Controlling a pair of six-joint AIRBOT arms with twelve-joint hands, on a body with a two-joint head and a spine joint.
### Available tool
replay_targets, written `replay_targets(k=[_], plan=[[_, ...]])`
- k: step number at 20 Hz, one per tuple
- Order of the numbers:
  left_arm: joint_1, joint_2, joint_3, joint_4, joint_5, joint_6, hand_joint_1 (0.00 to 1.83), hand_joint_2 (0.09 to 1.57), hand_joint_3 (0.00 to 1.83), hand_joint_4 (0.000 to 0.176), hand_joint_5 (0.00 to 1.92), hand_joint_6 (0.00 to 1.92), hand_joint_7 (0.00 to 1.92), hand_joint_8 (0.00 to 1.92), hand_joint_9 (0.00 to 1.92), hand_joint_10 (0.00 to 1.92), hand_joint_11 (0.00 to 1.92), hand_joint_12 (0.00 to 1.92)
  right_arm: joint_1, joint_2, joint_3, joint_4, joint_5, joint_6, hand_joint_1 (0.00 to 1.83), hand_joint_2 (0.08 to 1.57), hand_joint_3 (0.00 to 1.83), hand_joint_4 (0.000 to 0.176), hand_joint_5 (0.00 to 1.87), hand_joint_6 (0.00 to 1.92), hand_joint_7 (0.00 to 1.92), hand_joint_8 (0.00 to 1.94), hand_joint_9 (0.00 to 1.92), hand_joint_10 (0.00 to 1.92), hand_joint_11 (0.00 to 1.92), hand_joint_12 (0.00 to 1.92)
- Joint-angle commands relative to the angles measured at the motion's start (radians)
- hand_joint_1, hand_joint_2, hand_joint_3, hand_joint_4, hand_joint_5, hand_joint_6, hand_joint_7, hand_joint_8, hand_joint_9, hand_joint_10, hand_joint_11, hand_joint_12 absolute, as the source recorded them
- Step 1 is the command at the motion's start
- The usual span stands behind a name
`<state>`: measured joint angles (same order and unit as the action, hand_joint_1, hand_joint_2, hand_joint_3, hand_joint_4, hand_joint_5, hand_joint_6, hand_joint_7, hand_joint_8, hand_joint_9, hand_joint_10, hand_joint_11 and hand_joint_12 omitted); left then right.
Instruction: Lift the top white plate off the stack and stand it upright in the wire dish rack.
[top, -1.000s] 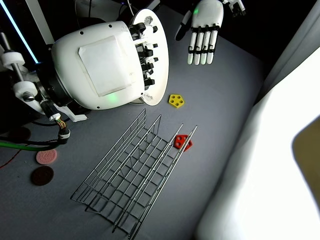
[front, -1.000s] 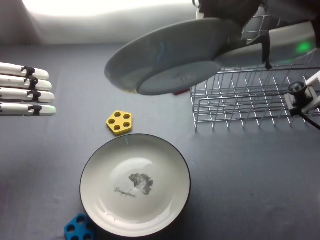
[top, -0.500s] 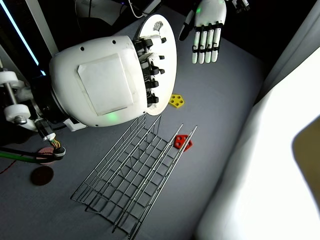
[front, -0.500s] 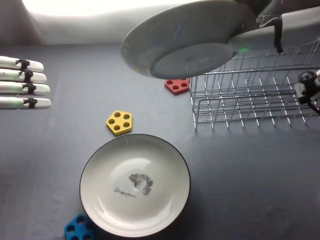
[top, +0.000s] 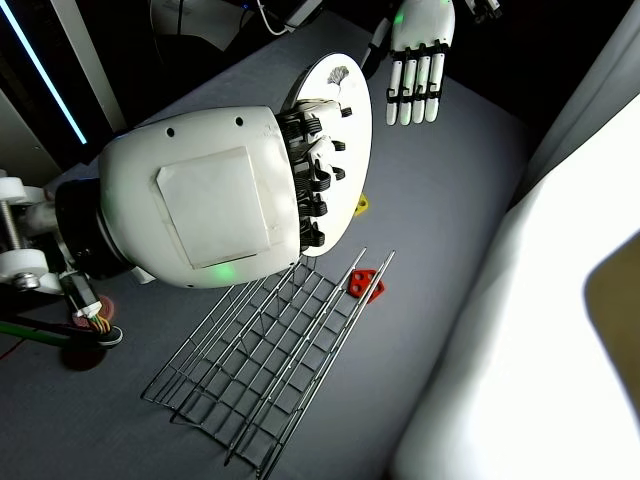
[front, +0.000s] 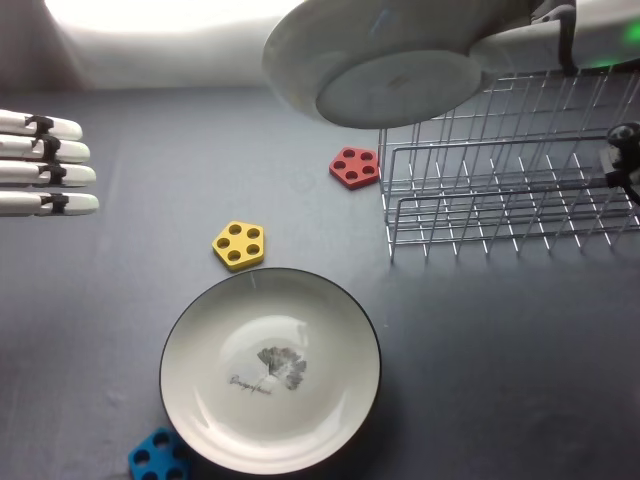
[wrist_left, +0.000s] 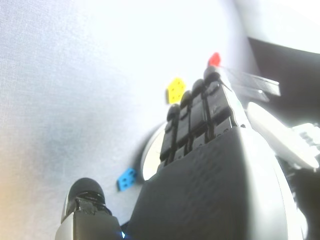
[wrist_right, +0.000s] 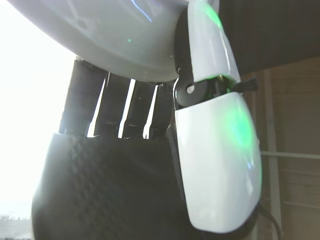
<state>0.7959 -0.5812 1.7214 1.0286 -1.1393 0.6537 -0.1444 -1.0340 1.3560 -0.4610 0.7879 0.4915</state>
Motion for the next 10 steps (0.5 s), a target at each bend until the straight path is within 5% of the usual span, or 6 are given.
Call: replay_targets(k=[1, 10], plan=[[-0.016, 0.011, 0.0, -0.076, -0.058, 0.007, 0.06, 0.98, 0.0, 0.0, 0.05, 0.0, 0.07, 0.01, 0.07, 0.01, 0.1, 0.0, 0.02, 0.014, 0.004, 0.081, 0.13, 0.023, 1.38, 1.09, 0.0, 0.0, 0.91, 1.13, 1.05, 0.78, 1.06, 0.92, 1.37, 0.03], [-0.016, 0.011, 0.011, -0.074, -0.064, 0.007, 0.03, 0.98, 0.0, 0.0, 0.05, 0.0, 0.06, 0.0, 0.05, 0.0, 0.1, 0.01, 0.02, 0.011, 0.026, 0.098, 0.077, 0.09, 1.38, 1.11, 0.0, 0.0, 0.85, 1.2, 0.98, 0.88, 1.02, 0.99, 1.35, 0.01]])
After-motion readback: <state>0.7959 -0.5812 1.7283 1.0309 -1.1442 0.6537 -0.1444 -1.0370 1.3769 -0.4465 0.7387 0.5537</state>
